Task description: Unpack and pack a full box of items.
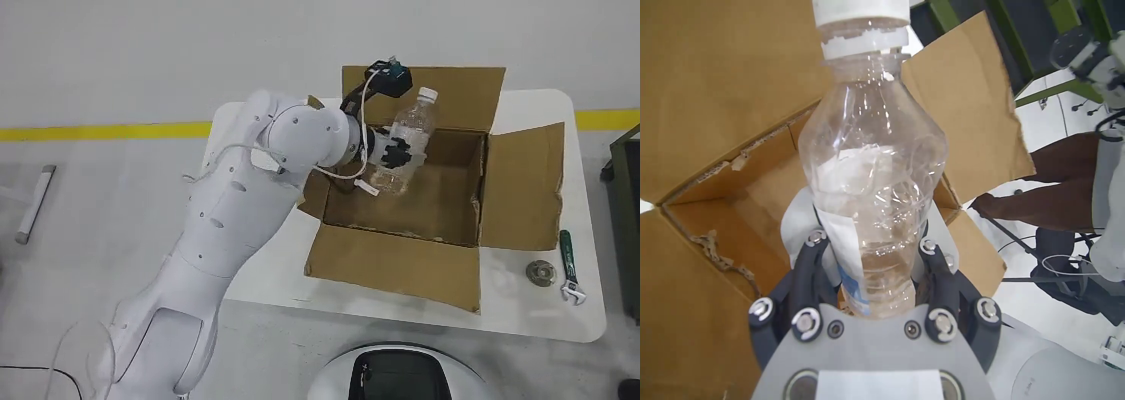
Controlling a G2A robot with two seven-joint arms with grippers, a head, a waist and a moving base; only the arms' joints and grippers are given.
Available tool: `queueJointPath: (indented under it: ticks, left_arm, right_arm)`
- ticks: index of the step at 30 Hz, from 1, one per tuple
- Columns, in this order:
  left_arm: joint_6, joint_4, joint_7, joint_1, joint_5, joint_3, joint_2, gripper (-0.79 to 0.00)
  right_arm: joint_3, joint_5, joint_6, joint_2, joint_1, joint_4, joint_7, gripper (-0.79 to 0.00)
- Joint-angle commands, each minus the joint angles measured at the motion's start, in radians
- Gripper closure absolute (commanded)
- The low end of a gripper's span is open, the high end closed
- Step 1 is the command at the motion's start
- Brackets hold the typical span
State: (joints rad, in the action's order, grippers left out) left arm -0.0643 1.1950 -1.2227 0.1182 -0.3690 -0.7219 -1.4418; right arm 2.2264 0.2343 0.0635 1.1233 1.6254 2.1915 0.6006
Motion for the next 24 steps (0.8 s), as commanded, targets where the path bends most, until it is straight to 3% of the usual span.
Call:
queueJointPath:
  ticks: [1,7,24]
  left_arm:
    - [0.009,-0.067,-0.015,-0.02,-0.014,0.041,-0.015,0.0]
    - [0.064,-0.193,0.004,-0.048,-0.016,0.099,-0.052,0.0]
    - [0.068,-0.376,-0.027,-0.05,-0.058,0.211,-0.126,0.0]
  right_arm:
    - [0.006,-0.001,0.001,0.0,0.005,-0.004,-0.001,-0.785]
    - [0.025,-0.019,0.005,0.0,0.024,-0.015,-0.012,-0.785]
    - [0.079,-0.08,-0.003,-0.005,0.039,0.013,-0.011,-0.785]
